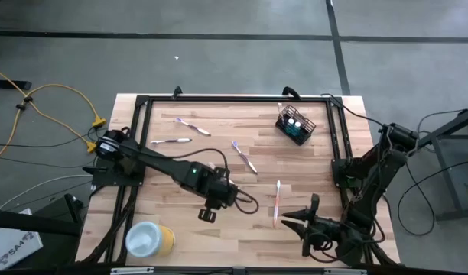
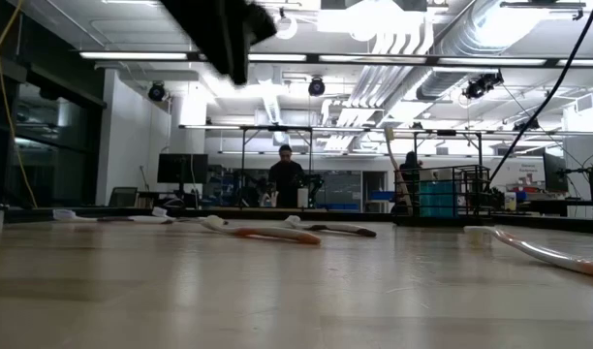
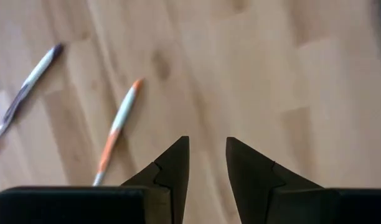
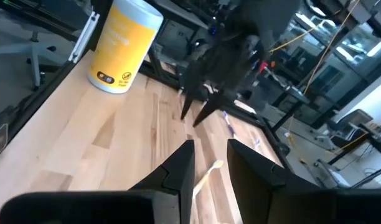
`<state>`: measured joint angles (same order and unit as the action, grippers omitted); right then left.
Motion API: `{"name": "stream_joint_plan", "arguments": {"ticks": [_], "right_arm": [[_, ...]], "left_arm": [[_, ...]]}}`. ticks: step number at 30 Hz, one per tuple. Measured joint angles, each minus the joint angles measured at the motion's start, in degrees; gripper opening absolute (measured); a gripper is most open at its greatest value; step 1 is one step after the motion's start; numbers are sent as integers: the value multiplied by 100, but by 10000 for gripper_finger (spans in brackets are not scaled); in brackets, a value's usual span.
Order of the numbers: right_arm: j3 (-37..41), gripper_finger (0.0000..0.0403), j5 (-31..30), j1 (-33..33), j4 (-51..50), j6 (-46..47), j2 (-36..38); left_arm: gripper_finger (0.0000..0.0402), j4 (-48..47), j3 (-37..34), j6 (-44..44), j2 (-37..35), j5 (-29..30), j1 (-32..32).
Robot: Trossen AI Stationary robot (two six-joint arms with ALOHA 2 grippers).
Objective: Pick & Place toothbrushing station
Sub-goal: Put the left orange toothbrush into the left of the black mesh organizer
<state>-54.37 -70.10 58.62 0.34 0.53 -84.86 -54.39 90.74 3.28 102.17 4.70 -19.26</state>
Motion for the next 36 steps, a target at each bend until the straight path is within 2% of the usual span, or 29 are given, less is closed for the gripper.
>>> {"name": "stream_joint_plan", "arguments": {"ticks": [5,12,24,36], "right_arm": [[0,87,292,-232,-50,232,2],[0,87,430,-501,-103,290,2],[0,87,758,-742,-111,287,2],[0,87,752,-742,-103,288,2]], "left_arm": [[99,244,-638,159,0,753,-44],[99,958,-1439,118,2,1133,15],[99,2084,-2367,-282,2,2045,86],[99,2868,-2796,-1227,4,2117,123]]}}
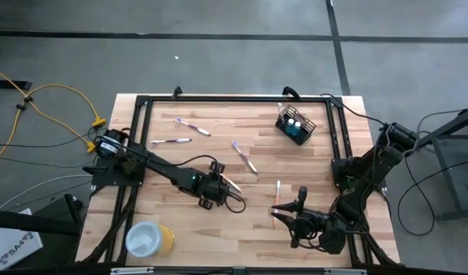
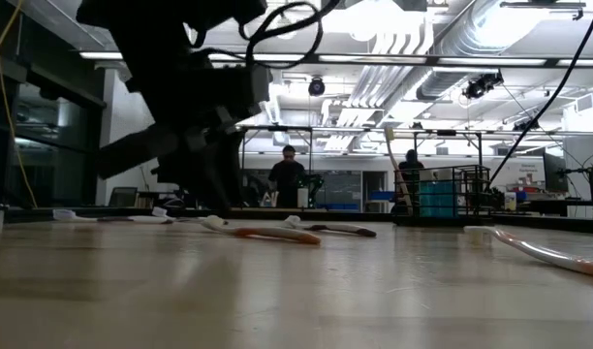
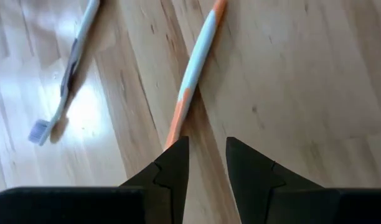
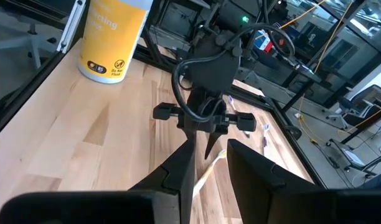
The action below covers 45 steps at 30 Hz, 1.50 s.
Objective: Pick & Place toothbrushing station
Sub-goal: Put the left orange toothbrush into the left of the black mesh organizer
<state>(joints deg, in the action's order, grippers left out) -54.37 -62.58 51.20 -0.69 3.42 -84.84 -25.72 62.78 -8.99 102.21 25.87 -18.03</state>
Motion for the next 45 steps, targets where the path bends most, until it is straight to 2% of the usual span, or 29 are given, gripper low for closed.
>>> {"name": "stream_joint_plan", "arguments": {"ticks": [14,21,30,35,45], "right_arm": [[0,87,0,0,4,-2,0],[0,87,0,0,3,2,0],[0,87,-3,2,1,70,0],[0,87,0,2,-13,88,0],[0,87,16,2,-2,93,0]], "left_arm": [[99,749,-380,-716,0,-19,344],[99,812,-393,-774,19,-679,614],[99,1301,-379,-1194,551,-741,735],[99,1240,-375,-1124,730,-722,746],[99,825,-371,-404,643,-823,753]]}}
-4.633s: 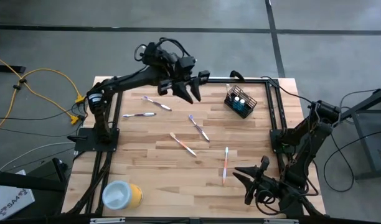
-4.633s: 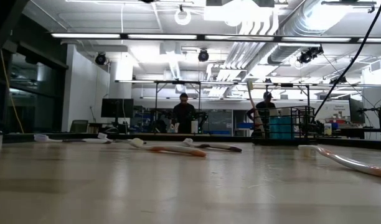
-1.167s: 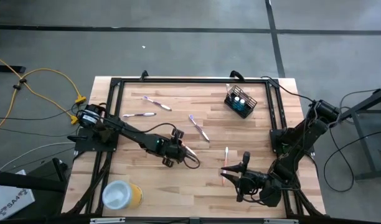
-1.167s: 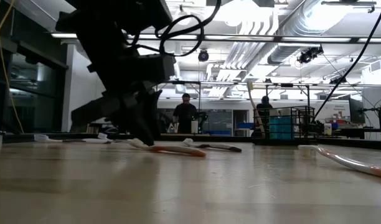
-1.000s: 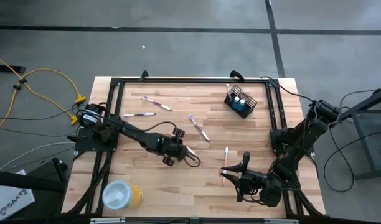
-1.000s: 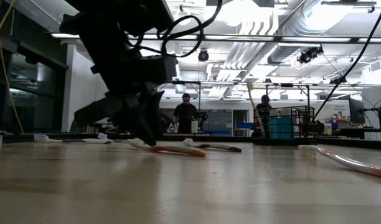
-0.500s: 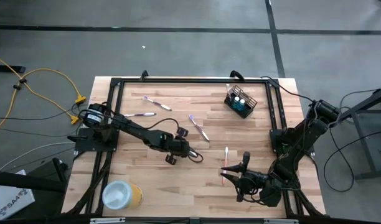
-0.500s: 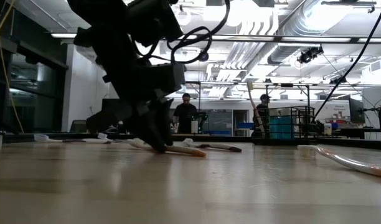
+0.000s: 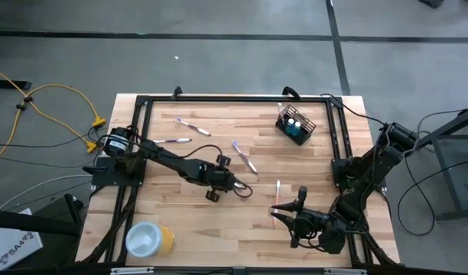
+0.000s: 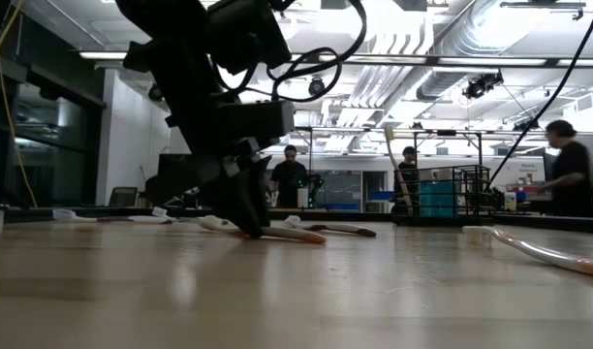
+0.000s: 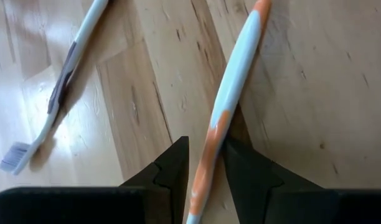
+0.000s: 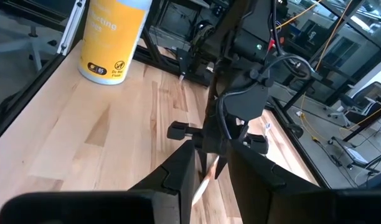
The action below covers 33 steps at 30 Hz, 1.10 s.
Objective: Pick & Place toothbrushing station
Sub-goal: Put the left orange toothbrush into the left of the black mesh organizer
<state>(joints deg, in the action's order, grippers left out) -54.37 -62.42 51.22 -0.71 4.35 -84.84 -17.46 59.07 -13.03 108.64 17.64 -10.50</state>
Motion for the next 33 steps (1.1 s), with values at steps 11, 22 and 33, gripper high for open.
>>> {"name": "stream_joint_plan", "arguments": {"ticks": [11,22,33], "right_arm": [[0,87,119,0,8,5,0],[0,87,132,0,58,1,0],[0,87,147,0,94,-1,0]], "left_arm": [[99,-352,52,243,-171,-518,94],[95,-390,52,253,-175,-1285,570],[27,-329,38,391,-175,-1163,519]]}}
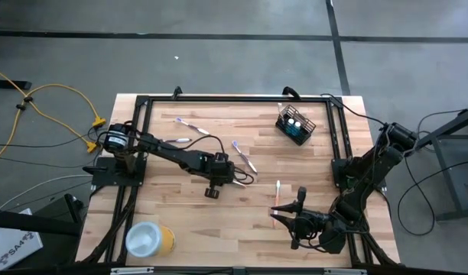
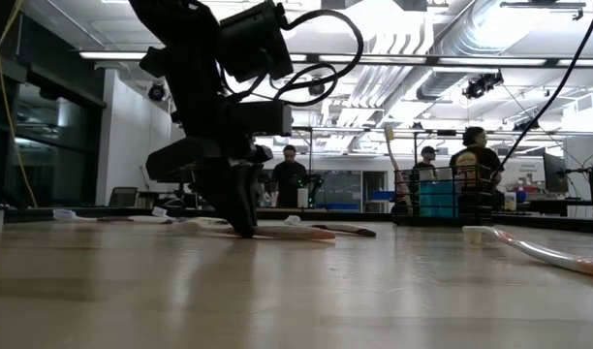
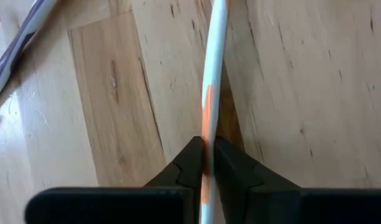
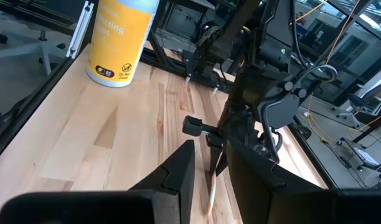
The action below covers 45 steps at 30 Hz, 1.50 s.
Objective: Pick & Place toothbrushing station
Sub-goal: Put the left orange toothbrush into the left of the black mesh organizer
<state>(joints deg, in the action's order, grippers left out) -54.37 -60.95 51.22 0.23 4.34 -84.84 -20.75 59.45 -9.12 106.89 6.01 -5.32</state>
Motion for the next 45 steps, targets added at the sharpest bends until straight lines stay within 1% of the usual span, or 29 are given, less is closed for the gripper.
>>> {"name": "stream_joint_plan", "arguments": {"ticks": [3,8,13,15,22,32,36,41,45], "right_arm": [[0,87,0,0,0,-2,0],[0,87,2,0,0,-2,0],[0,87,4,0,0,0,0],[0,87,4,0,-2,20,0],[0,87,43,-45,-2,84,0],[0,87,341,-261,-13,231,0],[0,87,442,-398,-25,369,0],[0,87,410,-583,-87,627,0],[0,87,396,-729,-87,710,0]], "left_arm": [[16,2,-1,39,0,4,-3],[13,7,-1,-49,0,62,-74],[11,16,2,-335,1,305,-215],[11,20,2,-457,-8,490,-299],[10,271,-3,-1154,-61,1675,-783],[4,872,-22,-2305,-74,3746,-1477],[3,1310,-21,-2785,-136,4436,-1657],[3,2190,-12,-3749,-244,5189,-1886],[2,2865,-5,-4505,-291,5614,-2064]]}}
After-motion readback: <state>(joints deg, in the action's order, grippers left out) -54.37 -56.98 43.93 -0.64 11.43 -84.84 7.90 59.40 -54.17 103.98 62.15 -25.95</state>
